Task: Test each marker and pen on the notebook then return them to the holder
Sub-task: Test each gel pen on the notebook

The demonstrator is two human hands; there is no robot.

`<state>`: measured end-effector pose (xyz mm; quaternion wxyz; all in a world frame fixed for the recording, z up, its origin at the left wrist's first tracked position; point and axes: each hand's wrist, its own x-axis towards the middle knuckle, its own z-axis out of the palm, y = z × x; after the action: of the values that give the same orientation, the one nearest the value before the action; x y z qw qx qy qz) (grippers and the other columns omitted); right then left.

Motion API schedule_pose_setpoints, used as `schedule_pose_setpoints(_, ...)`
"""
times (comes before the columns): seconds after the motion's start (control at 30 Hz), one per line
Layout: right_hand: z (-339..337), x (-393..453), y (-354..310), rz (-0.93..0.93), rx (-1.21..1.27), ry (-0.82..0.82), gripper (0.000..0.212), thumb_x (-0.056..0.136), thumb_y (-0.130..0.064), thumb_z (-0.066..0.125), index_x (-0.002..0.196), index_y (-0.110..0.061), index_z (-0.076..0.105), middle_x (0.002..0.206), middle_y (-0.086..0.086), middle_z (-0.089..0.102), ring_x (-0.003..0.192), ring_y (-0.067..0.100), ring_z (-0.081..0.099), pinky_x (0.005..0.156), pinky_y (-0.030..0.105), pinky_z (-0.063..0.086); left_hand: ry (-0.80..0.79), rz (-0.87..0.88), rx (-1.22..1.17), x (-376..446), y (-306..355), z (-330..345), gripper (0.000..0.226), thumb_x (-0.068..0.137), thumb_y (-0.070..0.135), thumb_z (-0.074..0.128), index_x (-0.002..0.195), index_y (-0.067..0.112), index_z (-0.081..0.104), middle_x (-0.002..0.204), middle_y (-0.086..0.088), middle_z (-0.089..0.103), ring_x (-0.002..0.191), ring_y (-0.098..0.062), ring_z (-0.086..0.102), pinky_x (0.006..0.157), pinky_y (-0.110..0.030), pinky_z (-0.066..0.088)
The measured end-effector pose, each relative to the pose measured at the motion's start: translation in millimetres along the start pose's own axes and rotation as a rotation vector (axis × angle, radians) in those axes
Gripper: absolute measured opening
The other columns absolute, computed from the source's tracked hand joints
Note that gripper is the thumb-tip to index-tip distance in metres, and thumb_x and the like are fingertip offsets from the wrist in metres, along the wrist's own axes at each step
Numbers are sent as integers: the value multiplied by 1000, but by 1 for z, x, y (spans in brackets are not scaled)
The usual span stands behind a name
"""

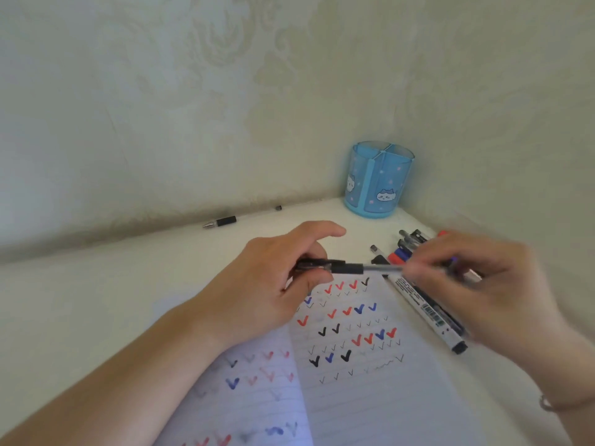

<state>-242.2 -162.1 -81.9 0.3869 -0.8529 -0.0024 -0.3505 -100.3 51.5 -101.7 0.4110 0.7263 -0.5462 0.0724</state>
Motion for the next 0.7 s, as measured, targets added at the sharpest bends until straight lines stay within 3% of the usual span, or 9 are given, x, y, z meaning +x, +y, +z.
schedule_pose_setpoints(0.07,10,-3,0,-108,-216,-101,16,76,-46,68,79,-32,75,76,-17,70,75,8,59,65,18,42,-15,25,34,0,0,2,44,91,24,64,128,38,45,93,18,65,70,-14,59,68,-24,46)
schedule_pose_setpoints(0.17,16,-4,1,-161,-329,-189,26,79,-50,64,96,-33,75,79,-25,66,80,8,56,65,30,49,-19,37,30,-1,1,3,46,90,23,66,128,39,46,94,17,66,75,-14,63,71,-25,48)
schedule_pose_setpoints(0.23,12,-3,-1,-161,-353,-183,28,80,-50,61,96,-32,76,77,-25,66,77,9,56,61,35,50,-4,-3,4,-1,-1,2,43,87,39,68,125,42,48,97,19,65,82,-8,62,73,-21,49)
schedule_pose_setpoints(0.33,-9,7,2,151,-299,50,7,80,-42,67,78,-38,73,73,-27,66,67,3,59,46,24,48,60,-153,201,4,-23,-7,46,84,66,47,123,42,52,114,25,60,102,1,52,81,-18,44)
schedule_pose_setpoints(0.43,-34,13,26,403,-520,145,13,83,-32,72,71,-35,66,64,-15,64,55,9,57,35,28,44,68,-397,542,3,-58,-22,54,86,63,46,124,27,57,134,8,53,122,-22,43,100,-39,41)
schedule_pose_setpoints(0.53,-44,13,45,565,-679,85,14,80,-38,73,70,-34,64,74,-12,66,58,23,61,50,38,55,-26,-665,636,0,-77,-29,49,90,50,56,131,24,53,145,1,43,133,-28,33,108,-45,34)
schedule_pose_setpoints(0.7,-41,10,60,640,-775,-24,19,78,-37,73,65,-32,61,75,-5,67,67,25,61,67,40,56,-13,-768,595,-1,-80,-30,43,95,39,53,135,25,49,142,-2,46,131,-30,37,106,-47,36)
